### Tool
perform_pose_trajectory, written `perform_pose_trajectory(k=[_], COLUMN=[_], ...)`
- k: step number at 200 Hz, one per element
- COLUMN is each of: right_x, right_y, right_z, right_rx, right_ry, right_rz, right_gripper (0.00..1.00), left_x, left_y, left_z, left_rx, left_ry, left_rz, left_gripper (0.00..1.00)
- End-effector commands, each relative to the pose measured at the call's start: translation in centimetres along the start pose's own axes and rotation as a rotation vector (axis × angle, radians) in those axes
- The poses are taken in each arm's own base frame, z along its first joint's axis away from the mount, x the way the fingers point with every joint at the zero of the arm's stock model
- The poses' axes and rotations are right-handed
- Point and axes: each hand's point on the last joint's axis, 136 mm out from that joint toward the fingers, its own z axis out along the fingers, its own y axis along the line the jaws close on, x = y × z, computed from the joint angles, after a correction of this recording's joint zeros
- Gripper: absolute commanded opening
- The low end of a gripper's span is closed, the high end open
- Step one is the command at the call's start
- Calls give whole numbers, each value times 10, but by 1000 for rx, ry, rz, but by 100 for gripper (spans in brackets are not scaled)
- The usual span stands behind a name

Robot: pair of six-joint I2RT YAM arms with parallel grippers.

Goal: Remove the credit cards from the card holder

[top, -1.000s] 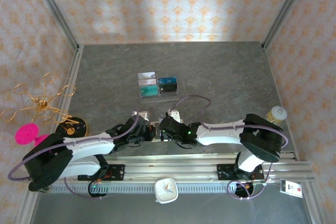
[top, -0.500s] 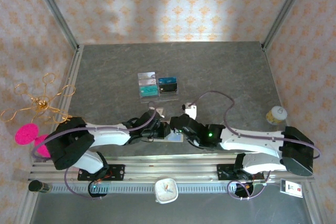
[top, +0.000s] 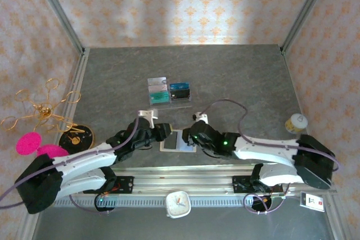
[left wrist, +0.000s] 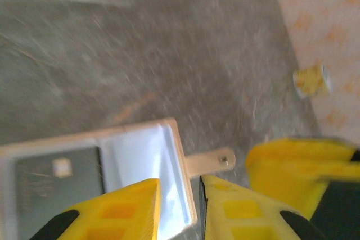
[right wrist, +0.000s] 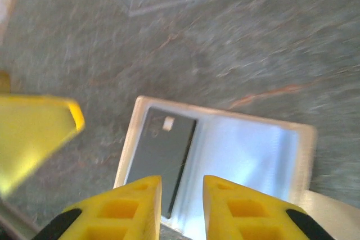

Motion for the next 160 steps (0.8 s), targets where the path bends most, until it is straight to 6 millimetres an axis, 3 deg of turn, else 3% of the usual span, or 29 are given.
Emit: perform_pose_trajectory(k=[1, 28, 57, 160], right_x=[9, 21, 25, 42], right_y=[40, 35, 27, -9], right_z=[19, 45, 60, 73], right_rx=[-147, -106, -77, 95], right_ry=[109, 170, 190, 232], right_rz=[-65, -46, -8, 20], right_gripper=[28, 29, 29, 28], left_x=[16, 14, 14, 16], left_y=[40, 45, 49, 47], left_z=[-3, -5, -8, -7], left_rx=[-107, -136, -137, -116], left_ry=[36, 29, 9, 13], left_rz=[-31, -6, -5, -3], left_gripper=[26, 30, 35, 35])
